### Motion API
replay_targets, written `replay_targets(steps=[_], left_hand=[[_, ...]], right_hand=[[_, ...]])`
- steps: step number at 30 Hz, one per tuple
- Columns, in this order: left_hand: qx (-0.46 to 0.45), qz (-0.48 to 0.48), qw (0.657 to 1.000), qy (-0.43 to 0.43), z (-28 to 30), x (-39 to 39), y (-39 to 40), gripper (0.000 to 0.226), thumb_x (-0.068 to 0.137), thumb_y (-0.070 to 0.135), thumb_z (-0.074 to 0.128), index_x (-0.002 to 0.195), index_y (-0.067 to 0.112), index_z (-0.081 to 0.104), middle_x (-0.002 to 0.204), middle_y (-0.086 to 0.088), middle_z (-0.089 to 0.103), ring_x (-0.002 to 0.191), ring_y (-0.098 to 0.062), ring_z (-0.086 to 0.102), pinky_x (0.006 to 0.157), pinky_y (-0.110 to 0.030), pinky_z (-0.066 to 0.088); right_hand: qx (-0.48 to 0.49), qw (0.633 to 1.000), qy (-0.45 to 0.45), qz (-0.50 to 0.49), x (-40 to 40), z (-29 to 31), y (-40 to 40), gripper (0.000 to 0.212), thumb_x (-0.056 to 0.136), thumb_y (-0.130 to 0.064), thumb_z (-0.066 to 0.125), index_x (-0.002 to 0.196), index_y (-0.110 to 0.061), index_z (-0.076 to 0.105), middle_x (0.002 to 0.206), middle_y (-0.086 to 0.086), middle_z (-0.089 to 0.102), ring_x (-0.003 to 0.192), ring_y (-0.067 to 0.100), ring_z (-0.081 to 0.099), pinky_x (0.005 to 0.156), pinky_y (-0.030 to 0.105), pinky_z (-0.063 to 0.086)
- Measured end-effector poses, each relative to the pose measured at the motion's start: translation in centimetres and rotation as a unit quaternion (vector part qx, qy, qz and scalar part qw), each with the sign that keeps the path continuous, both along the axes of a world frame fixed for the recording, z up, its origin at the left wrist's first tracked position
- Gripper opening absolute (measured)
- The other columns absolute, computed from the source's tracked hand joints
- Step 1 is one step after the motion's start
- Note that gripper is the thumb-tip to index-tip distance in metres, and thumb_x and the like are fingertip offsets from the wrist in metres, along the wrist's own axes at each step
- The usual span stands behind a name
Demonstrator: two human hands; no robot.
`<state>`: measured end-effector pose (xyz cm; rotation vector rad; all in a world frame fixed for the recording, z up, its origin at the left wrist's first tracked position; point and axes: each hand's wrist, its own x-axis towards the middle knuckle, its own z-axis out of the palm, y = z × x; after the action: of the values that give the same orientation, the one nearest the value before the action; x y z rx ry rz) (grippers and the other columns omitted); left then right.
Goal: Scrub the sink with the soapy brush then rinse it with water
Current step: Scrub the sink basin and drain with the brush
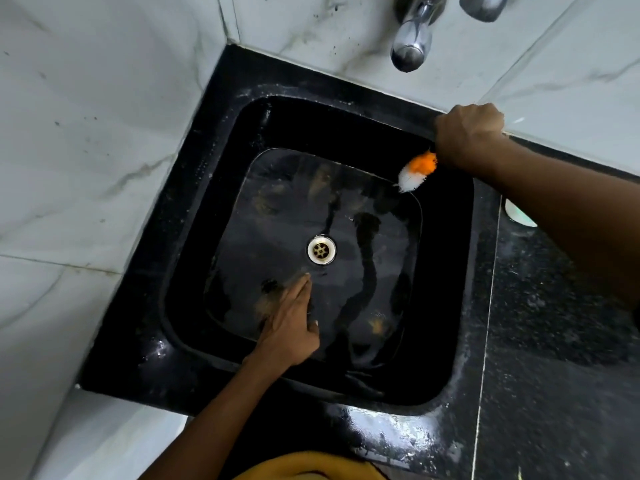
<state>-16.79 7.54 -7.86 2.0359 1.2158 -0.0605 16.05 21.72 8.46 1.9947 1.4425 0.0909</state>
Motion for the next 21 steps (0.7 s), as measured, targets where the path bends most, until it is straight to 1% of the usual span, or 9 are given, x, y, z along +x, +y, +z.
replay_targets(steps=[3, 5, 6, 10, 11, 15, 17, 19, 21], left_hand=[[0.012, -0.005, 1.000, 0.006, 0.1, 0.1, 0.1, 0.080, 0.088, 0.026, 0.060, 0.157, 0.012, 0.020, 0.166, 0.003, 0.012, 0.152, -0.014, 0.011, 0.116, -0.016, -0.002], [0.016, -0.008, 1.000, 0.009, 0.0, 0.1, 0.1, 0.080, 0.089, 0.026, 0.060, 0.157, 0.012, 0.020, 0.166, 0.002, 0.013, 0.152, -0.014, 0.013, 0.115, -0.017, -0.003], [0.015, -0.004, 1.000, 0.008, 0.0, 0.1, 0.1, 0.080, 0.089, 0.025, 0.060, 0.157, 0.011, 0.020, 0.165, 0.001, 0.014, 0.151, -0.015, 0.013, 0.116, -0.017, -0.002], [0.007, 0.010, 1.000, 0.003, 0.0, 0.0, 0.2, 0.081, 0.090, 0.025, 0.060, 0.157, 0.012, 0.018, 0.165, 0.001, 0.013, 0.151, -0.016, 0.015, 0.118, -0.020, 0.004], [0.009, 0.011, 1.000, 0.003, 0.0, 0.1, 0.2, 0.081, 0.089, 0.026, 0.061, 0.157, 0.012, 0.018, 0.165, 0.001, 0.014, 0.151, -0.017, 0.015, 0.119, -0.021, 0.005], [0.000, 0.010, 1.000, 0.003, -0.2, 0.2, 0.3, 0.083, 0.088, 0.025, 0.062, 0.157, 0.011, 0.019, 0.165, -0.001, 0.015, 0.152, -0.017, 0.015, 0.121, -0.023, 0.006], [-0.002, 0.013, 1.000, 0.002, -0.3, 0.2, 0.3, 0.083, 0.088, 0.025, 0.063, 0.157, 0.011, 0.019, 0.165, -0.001, 0.015, 0.152, -0.017, 0.015, 0.123, -0.025, 0.008], [-0.006, 0.011, 1.000, 0.005, -0.2, 0.2, 0.3, 0.084, 0.087, 0.025, 0.063, 0.157, 0.011, 0.019, 0.165, -0.001, 0.015, 0.152, -0.017, 0.015, 0.123, -0.025, 0.009], [-0.005, 0.011, 1.000, 0.005, -0.4, 0.2, 0.3, 0.084, 0.087, 0.024, 0.063, 0.157, 0.011, 0.020, 0.165, -0.002, 0.016, 0.151, -0.017, 0.016, 0.123, -0.025, 0.009]], right_hand=[[0.034, 0.994, 0.062, 0.081, -0.6, -0.5, -0.3, 0.026, 0.093, -0.023, 0.050, 0.109, -0.010, 0.066, 0.107, 0.021, 0.064, 0.098, 0.040, 0.063, 0.074, 0.037, 0.046], [0.061, 0.993, 0.090, 0.054, -0.9, -0.2, -0.5, 0.029, 0.093, -0.026, 0.052, 0.111, -0.008, 0.065, 0.108, 0.024, 0.062, 0.098, 0.043, 0.062, 0.078, 0.040, 0.047], [0.058, 0.995, 0.076, 0.023, -0.8, 0.1, -0.4, 0.030, 0.092, -0.025, 0.053, 0.114, -0.008, 0.064, 0.112, 0.023, 0.061, 0.101, 0.042, 0.061, 0.081, 0.040, 0.047], [-0.042, 0.993, 0.003, -0.111, -0.1, 0.8, -0.7, 0.040, 0.085, -0.019, 0.060, 0.124, -0.012, 0.059, 0.125, 0.014, 0.059, 0.115, 0.032, 0.058, 0.091, 0.037, 0.043], [-0.038, 0.994, -0.001, -0.104, 0.0, 0.9, -0.5, 0.039, 0.085, -0.019, 0.060, 0.123, -0.012, 0.059, 0.123, 0.013, 0.060, 0.113, 0.032, 0.059, 0.090, 0.037, 0.044], [0.022, 0.998, 0.042, 0.047, -0.6, 0.5, -0.3, 0.029, 0.093, -0.024, 0.051, 0.114, -0.009, 0.063, 0.113, 0.020, 0.062, 0.100, 0.041, 0.061, 0.076, 0.038, 0.047], [0.019, 0.999, 0.032, 0.026, -0.8, 0.4, -0.4, 0.028, 0.091, -0.023, 0.051, 0.114, -0.011, 0.063, 0.112, 0.018, 0.062, 0.100, 0.039, 0.062, 0.077, 0.037, 0.047], [-0.026, 0.999, 0.001, -0.034, -0.5, 0.5, -0.5, 0.030, 0.088, -0.019, 0.055, 0.117, -0.012, 0.063, 0.116, 0.014, 0.063, 0.106, 0.034, 0.062, 0.082, 0.035, 0.045], [-0.038, 0.999, -0.021, -0.021, -0.1, 1.1, -0.6, 0.030, 0.087, -0.018, 0.057, 0.116, -0.013, 0.063, 0.117, 0.013, 0.063, 0.107, 0.033, 0.062, 0.084, 0.035, 0.045]])
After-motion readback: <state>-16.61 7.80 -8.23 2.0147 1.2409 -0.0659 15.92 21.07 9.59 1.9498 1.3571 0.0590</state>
